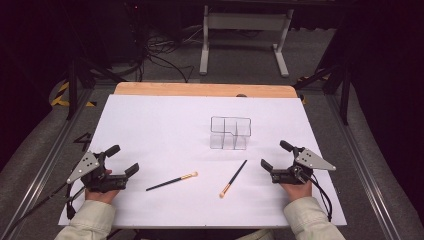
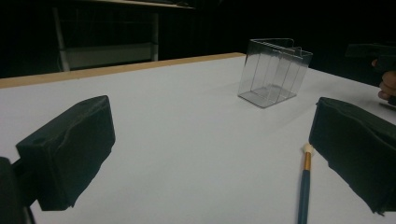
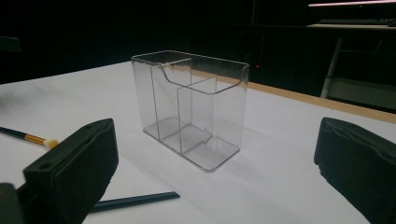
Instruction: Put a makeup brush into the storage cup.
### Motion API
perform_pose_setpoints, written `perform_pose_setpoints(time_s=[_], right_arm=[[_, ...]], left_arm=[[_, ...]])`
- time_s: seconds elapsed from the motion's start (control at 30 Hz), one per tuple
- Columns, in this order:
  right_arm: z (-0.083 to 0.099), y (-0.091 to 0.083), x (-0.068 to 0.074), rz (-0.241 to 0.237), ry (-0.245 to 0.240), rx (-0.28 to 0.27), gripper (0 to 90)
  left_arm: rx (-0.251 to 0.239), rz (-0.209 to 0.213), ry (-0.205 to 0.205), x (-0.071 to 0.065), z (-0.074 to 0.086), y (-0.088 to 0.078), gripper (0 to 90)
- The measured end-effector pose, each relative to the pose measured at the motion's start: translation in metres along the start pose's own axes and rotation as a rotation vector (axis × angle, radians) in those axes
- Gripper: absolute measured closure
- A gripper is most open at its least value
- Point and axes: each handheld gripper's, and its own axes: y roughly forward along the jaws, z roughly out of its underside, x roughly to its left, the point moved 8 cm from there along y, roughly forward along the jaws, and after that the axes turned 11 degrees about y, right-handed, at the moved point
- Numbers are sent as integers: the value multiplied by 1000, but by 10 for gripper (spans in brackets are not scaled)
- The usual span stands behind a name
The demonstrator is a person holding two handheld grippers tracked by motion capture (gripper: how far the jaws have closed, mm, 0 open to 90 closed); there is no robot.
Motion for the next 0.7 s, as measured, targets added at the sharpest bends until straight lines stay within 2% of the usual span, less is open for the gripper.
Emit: perform_pose_setpoints(time_s=[0.23, 0.37, 0.7], right_arm=[[1, 0, -1, 2, 3, 3, 4], [1, 1, -1, 4, 4, 3, 4], [1, 1, -2, 7, 7, 8, 4]], left_arm=[[7, 30, 17, -8, -10, 5, 9], [-11, 45, 24, -12, -18, 10, 8], [-23, 98, 22, -22, -30, 28, 10]])
